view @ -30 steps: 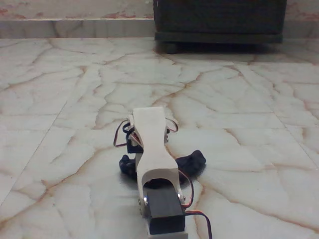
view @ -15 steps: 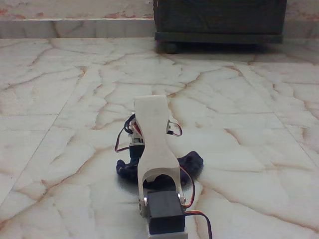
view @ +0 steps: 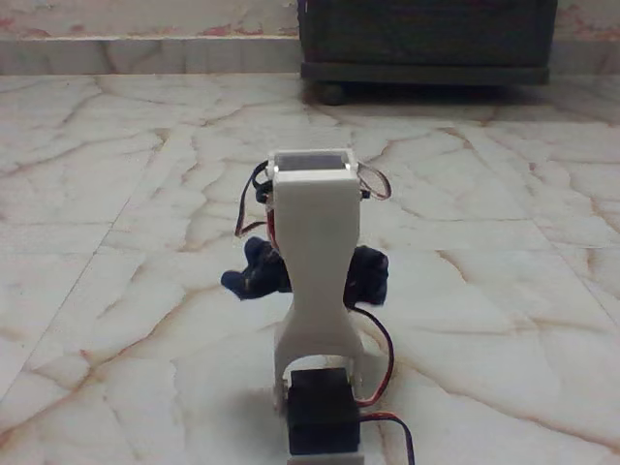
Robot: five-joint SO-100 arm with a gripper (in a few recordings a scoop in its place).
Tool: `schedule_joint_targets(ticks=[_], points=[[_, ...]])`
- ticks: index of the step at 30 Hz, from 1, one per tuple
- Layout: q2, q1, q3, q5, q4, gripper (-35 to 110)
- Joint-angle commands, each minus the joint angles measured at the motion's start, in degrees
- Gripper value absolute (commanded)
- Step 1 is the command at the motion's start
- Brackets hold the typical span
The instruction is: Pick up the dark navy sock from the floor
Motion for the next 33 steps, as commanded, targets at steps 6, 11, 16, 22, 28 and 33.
schedule_joint_targets(ticks=[6,11,16,22,28,33], points=[[29.88,6.15,31.82,-23.47,-19.51,0],[39.02,7.29,46.05,-34.98,-43.24,0],[44.82,8.0,54.67,-40.25,-53.61,0],[46.32,8.17,59.59,-45.44,-62.67,0],[47.81,7.56,64.6,-49.92,-68.03,0],[48.6,6.15,68.73,-51.24,-72.69,0]])
